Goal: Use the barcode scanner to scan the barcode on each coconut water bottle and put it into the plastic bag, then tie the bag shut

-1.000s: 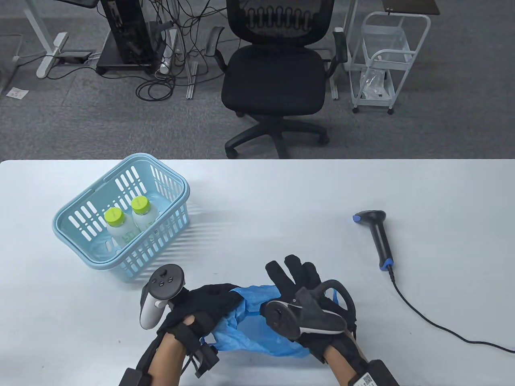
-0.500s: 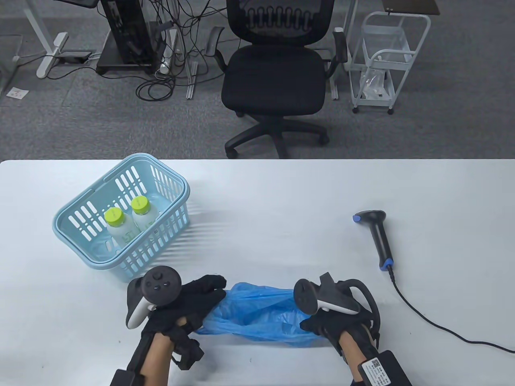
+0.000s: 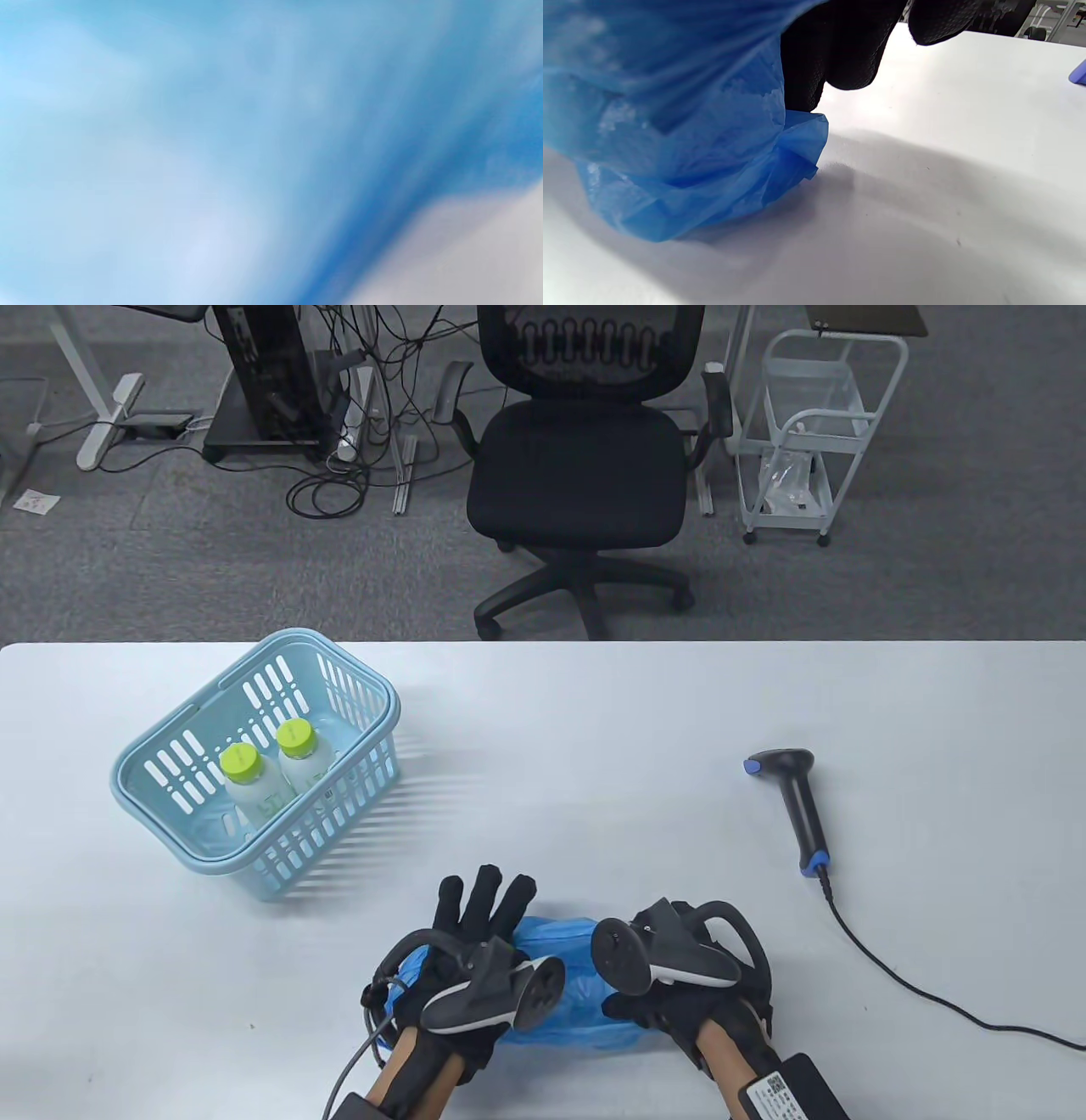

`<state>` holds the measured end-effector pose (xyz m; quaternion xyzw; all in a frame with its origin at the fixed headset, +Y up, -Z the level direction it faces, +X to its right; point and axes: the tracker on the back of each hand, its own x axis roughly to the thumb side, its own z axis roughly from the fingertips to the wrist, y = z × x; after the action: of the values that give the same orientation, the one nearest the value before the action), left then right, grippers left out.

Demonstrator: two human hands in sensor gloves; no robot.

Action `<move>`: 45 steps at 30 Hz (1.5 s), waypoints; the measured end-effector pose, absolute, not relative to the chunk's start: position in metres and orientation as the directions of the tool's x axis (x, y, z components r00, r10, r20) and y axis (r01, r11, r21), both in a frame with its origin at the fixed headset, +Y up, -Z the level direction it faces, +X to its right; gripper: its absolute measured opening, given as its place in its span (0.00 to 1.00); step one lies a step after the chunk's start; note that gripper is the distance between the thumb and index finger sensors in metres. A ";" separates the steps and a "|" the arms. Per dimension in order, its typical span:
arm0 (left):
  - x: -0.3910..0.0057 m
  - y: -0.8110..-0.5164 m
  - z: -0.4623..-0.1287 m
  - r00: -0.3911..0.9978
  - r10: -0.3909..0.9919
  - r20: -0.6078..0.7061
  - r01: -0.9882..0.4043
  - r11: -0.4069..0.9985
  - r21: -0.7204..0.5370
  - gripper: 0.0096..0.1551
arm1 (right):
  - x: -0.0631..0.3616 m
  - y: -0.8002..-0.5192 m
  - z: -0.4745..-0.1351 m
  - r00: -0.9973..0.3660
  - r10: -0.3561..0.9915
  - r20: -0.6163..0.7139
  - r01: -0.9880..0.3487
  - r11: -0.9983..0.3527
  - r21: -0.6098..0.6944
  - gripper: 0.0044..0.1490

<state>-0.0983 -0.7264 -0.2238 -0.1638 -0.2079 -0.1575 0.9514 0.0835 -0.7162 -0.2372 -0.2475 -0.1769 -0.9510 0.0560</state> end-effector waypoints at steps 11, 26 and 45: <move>-0.136 -0.736 -0.230 0.920 -0.080 0.383 0.283 0.812 -0.510 0.64 | 0.087 -0.709 -0.235 -0.872 -0.166 0.460 0.328 -0.897 0.298 0.57; -0.149 -0.741 -0.238 0.943 -0.084 0.323 0.253 0.810 -0.530 0.61 | 0.083 -0.749 -0.253 -0.901 -0.237 0.362 0.391 -0.805 0.446 0.64; -0.108 -0.751 -0.236 0.904 -0.100 0.415 0.282 0.870 -0.404 0.45 | 0.073 -0.749 -0.240 -0.864 -0.153 0.480 0.368 -0.843 0.393 0.62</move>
<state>-0.1076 -0.7511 -0.2357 -0.2339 -0.1943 -0.1010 0.9473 0.0730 -0.7493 -0.2399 -0.2205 -0.2434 -0.9341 0.1396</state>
